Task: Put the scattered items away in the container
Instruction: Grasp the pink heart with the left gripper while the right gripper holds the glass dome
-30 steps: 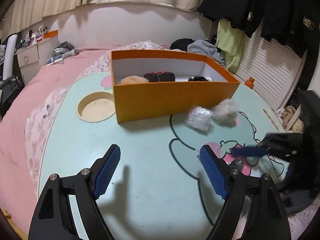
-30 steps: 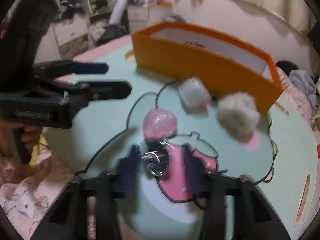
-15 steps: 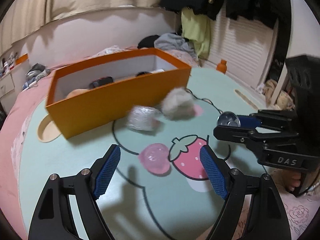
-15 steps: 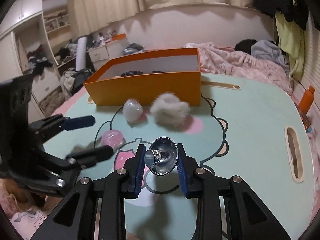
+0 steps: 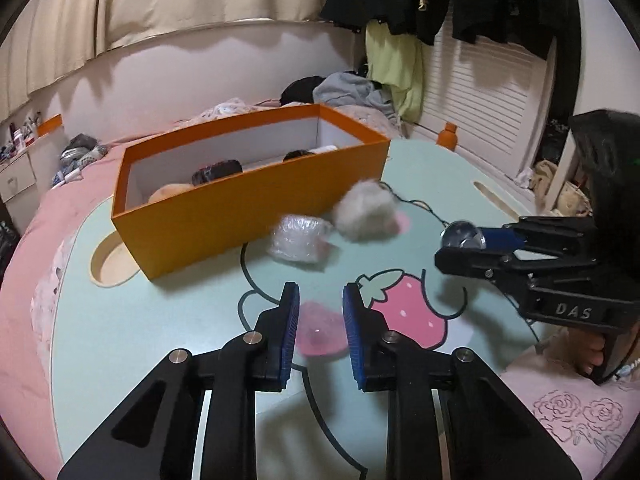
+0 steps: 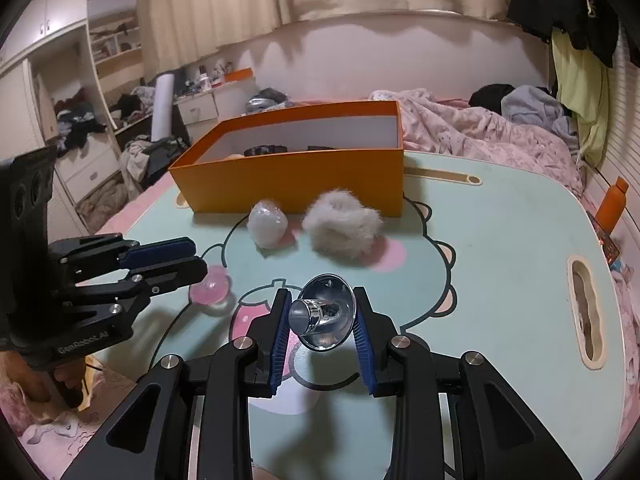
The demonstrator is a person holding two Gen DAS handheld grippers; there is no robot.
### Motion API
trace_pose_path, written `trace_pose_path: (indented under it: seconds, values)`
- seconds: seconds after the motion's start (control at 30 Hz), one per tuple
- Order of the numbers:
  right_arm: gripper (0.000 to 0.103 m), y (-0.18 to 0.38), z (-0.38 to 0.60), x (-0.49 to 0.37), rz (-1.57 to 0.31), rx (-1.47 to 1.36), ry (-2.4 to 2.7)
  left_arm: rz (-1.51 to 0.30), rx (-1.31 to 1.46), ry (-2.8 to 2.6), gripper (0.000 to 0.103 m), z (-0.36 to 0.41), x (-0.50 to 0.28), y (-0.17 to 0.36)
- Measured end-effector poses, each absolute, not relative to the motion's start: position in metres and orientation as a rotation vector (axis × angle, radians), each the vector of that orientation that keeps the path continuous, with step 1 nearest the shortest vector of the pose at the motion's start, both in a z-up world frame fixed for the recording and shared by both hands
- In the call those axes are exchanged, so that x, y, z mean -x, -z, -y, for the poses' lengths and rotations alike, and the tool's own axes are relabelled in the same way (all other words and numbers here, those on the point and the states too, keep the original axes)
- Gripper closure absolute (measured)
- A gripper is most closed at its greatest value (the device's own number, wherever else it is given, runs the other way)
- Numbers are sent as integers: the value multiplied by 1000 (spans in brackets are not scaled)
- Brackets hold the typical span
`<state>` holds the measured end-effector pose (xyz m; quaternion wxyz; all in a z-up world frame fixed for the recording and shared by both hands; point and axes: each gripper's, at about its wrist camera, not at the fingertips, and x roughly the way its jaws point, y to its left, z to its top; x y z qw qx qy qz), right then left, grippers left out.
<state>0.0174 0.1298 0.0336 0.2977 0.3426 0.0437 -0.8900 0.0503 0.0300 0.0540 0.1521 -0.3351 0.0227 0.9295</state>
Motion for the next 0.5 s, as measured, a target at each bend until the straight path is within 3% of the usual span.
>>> trace_pose_path:
  seconds: [0.1, 0.17, 0.23, 0.3, 0.5]
  values:
    - [74, -33, -130, -17, -113, -913, 2363, -54, 995, -2684, 79, -27, -45, -47]
    - [74, -33, -132, -17, -103, -911, 2367, -29, 1018, -2686, 73, -23, -46, -44]
    - [74, -33, -133, -16, -93, -915, 2369, -1, 1018, -2674, 47, -22, -48, -44]
    - [74, -33, -133, -16, -88, -917, 2365, -11, 992, -2678, 35, -24, -52, -45]
    - [74, -33, -133, -16, -89, -915, 2365, -78, 1057, -2671, 37, -33, -45, -32]
